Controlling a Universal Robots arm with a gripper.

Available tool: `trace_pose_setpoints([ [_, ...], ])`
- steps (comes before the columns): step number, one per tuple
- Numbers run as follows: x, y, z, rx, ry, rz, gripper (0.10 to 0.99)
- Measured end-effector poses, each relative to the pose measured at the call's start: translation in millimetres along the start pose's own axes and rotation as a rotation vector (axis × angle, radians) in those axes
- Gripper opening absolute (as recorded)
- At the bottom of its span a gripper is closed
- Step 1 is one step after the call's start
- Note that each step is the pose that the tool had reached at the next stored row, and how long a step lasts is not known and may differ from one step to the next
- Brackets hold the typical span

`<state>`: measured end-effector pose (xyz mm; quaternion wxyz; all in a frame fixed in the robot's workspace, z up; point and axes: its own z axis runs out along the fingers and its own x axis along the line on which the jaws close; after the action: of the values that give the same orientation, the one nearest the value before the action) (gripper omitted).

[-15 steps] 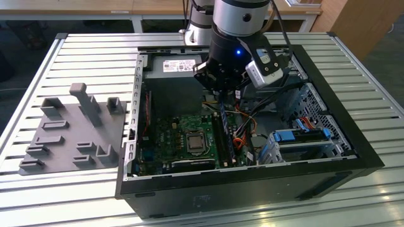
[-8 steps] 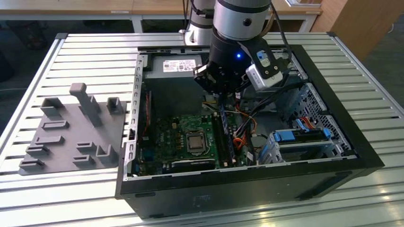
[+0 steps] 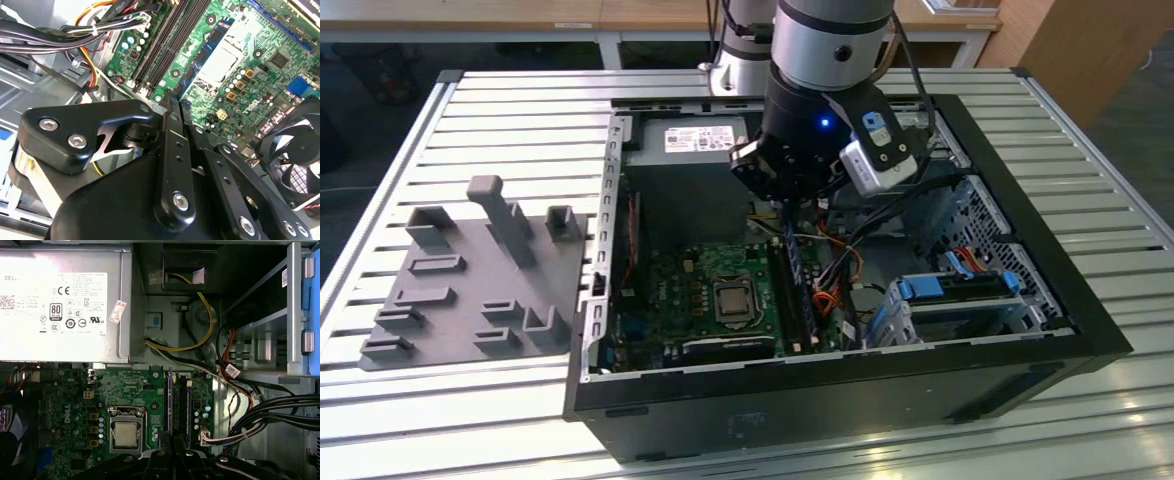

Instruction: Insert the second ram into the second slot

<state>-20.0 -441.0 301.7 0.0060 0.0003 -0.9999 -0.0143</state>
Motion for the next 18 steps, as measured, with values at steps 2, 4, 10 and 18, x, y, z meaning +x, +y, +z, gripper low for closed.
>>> trace_pose_setpoints([
  [2,0.0,0.0,0.2,0.000,0.0002,0.000,0.133],
  [4,0.0,-0.1,1.4,0.000,0.0001,0.000,0.133],
  [10,0.0,-0.1,2.3,0.001,0.0001,0.000,0.133],
  [18,0.0,-0.1,3.6,0.002,0.0000,0.000,0.133],
])
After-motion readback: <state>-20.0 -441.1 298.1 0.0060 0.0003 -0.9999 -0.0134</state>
